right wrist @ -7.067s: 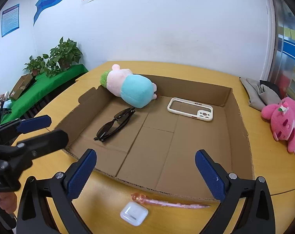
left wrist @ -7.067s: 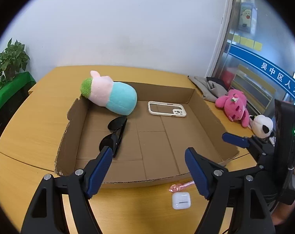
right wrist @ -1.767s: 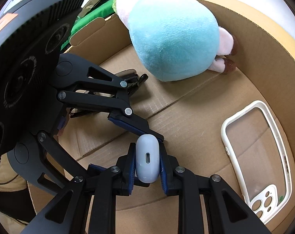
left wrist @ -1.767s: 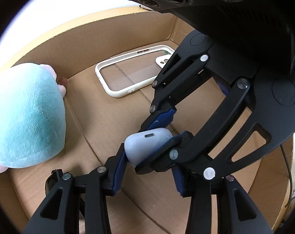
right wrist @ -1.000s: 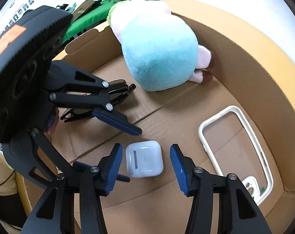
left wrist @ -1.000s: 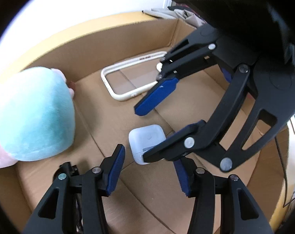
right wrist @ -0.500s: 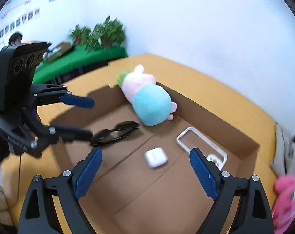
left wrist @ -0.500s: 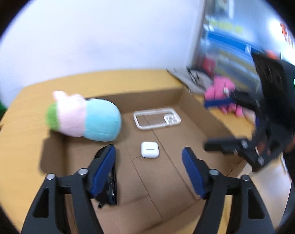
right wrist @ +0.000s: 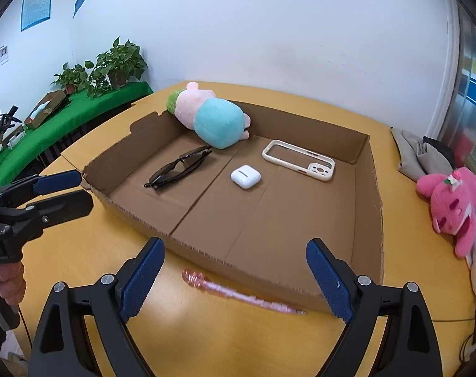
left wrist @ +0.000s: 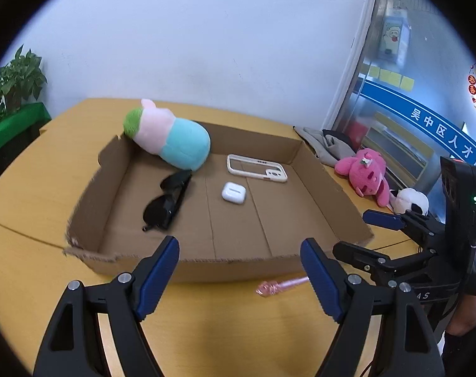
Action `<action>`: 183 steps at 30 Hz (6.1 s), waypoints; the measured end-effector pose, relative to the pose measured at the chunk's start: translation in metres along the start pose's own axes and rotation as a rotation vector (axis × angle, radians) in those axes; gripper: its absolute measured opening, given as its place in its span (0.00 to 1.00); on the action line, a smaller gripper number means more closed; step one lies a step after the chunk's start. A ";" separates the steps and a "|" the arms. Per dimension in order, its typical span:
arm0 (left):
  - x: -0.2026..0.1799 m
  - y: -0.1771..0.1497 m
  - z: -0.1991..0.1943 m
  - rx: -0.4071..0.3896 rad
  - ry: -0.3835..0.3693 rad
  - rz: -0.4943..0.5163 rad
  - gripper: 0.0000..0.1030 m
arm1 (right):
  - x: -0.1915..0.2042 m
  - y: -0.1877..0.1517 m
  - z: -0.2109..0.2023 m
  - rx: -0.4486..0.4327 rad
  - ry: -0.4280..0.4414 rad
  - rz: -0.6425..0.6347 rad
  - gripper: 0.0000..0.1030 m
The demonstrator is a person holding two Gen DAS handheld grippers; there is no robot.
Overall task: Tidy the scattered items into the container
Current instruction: 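Raise both grippers away from the box toward the pink wand pen, then close the right gripper on the shaft of the pink wand pen, then lift the pen with the right gripper while the left gripper grasps its charm end, then carry the pen over the box with both grippers holding it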
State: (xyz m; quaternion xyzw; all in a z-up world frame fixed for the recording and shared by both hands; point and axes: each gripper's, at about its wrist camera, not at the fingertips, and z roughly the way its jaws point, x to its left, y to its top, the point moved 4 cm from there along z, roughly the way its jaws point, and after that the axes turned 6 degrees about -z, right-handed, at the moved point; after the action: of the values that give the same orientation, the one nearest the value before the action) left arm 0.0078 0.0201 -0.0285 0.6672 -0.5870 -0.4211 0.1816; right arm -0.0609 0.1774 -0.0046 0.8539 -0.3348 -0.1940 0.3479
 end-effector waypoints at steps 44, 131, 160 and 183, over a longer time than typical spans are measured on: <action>-0.007 -0.084 0.124 0.391 -0.309 -0.088 0.76 | 0.002 -0.085 0.042 0.072 0.299 -0.106 0.89; -0.046 -0.050 0.062 0.471 -0.303 0.988 0.20 | 0.045 -0.055 -0.024 0.260 0.425 -0.941 0.12; -0.015 0.075 0.173 0.550 -0.167 1.077 0.20 | -0.023 0.070 0.100 0.364 0.407 -1.038 0.11; 0.016 0.032 0.238 0.717 -0.156 1.057 0.20 | -0.027 0.028 0.173 0.458 0.498 -0.991 0.11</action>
State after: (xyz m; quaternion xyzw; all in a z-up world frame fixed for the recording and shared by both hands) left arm -0.1969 0.0568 -0.1487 0.2744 -0.9525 -0.0996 0.0869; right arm -0.1895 0.1011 -0.0996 0.9813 0.1617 -0.0502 0.0912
